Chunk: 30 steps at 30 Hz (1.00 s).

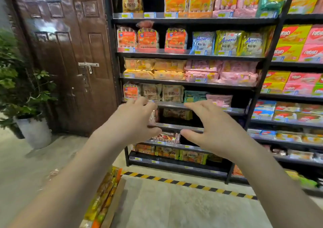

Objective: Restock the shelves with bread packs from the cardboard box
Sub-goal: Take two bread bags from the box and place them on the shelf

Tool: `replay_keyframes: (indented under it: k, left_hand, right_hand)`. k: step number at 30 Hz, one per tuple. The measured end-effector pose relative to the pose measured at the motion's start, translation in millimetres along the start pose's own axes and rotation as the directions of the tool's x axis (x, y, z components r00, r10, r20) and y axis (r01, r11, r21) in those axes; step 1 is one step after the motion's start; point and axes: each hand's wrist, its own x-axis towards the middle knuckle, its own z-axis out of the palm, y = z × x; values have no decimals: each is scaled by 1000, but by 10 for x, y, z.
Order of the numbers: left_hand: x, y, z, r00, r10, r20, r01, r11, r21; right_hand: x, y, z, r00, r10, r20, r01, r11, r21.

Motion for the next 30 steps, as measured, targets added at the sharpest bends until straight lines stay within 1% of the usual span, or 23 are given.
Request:
replay_keyframes:
  k: [3, 4, 9, 13, 19, 25, 28, 30]
  left_hand:
    - [364, -297, 326, 997, -55, 50, 56, 998, -19]
    - [480, -418, 426, 994, -73, 86, 76, 997, -25]
    - [1175, -1092, 914, 976, -161, 148, 172, 983, -61]
    - [1689, -1535, 1197, 957, -218, 194, 230, 972, -43]
    - [2270, -1963, 1556, 913, -310, 264, 328, 944, -26]
    - [2725, -2419, 2024, 826, -473, 306, 488, 872, 30]
    - [2782, -2612, 2219, 763, -557, 328, 576, 816, 46]
    - [2736, -2745, 2322, 702, -628, 335, 650, 758, 61]
  right_hand:
    - [522, 80, 335, 999, -22, 28, 23, 999, -36]
    - [727, 97, 451, 998, -16, 66, 18, 999, -41]
    - [1818, 87, 1013, 992, -40, 118, 40, 999, -1]
    - [2571, 51, 1399, 984, -91, 151, 91, 996, 8]
    - [3568, 73, 1911, 959, -205, 197, 195, 978, 68]
    - [4584, 189, 2524, 885, -394, 249, 363, 918, 162]
    - [5054, 148, 2848, 811, -507, 293, 460, 861, 215]
    - [5297, 34, 3071, 754, -573, 320, 523, 819, 235]
